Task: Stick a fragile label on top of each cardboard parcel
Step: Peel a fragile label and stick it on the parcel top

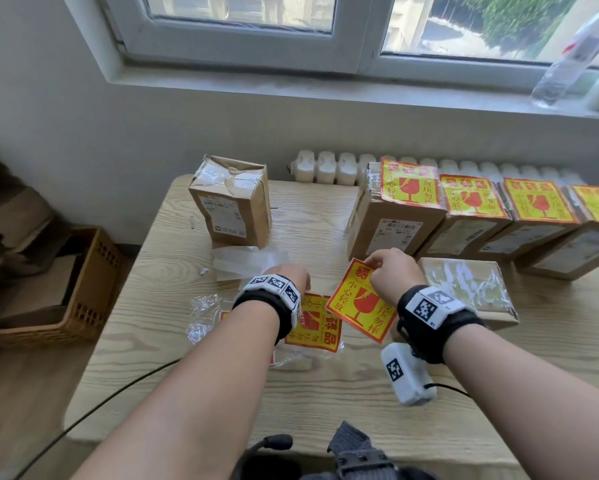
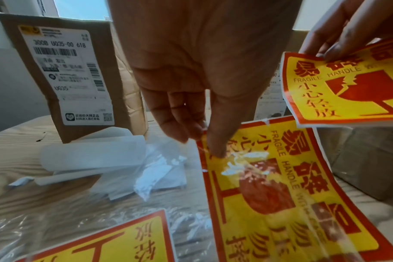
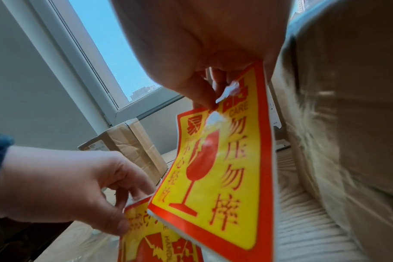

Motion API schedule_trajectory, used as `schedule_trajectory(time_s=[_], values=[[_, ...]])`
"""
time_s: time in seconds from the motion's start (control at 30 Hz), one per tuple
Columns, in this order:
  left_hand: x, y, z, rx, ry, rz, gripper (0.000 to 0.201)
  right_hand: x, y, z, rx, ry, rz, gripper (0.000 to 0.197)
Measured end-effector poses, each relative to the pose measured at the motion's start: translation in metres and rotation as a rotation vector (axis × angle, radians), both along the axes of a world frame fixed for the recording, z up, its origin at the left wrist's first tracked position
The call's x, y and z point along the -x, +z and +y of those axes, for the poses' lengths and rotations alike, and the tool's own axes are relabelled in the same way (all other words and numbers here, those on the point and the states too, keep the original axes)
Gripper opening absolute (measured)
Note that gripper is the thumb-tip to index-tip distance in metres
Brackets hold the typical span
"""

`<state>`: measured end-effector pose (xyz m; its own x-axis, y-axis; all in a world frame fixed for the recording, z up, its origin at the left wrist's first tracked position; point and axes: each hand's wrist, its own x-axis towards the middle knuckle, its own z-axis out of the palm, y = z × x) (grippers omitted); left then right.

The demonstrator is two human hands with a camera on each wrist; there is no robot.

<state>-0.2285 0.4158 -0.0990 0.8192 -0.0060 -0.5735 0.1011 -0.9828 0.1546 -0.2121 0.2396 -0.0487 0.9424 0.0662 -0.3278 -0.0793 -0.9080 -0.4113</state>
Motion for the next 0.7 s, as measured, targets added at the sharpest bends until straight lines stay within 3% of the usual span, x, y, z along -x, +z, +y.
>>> schedule_trajectory(time_s=[0.1, 0.27, 0.47, 0.7], values=[[-0.003, 0.008, 0.002, 0.045, -0.010, -0.049, 0.066, -0.003, 0.000, 0.002, -0.058, -0.056, -0.006, 0.033], [-0.010, 0.025, 0.008, 0.161, 0.072, -0.103, 0.050, -0.010, 0.006, 0.004, -0.108, -0.113, -0.064, 0.032], [-0.009, 0.032, 0.006, 0.288, 0.109, -0.042, 0.049, -0.018, 0.014, 0.003, -0.148, -0.131, -0.085, 0.029], [-0.015, 0.045, 0.006, 0.595, 0.346, 0.030, 0.033, -0.022, 0.019, 0.002, -0.199, -0.165, -0.077, 0.027]])
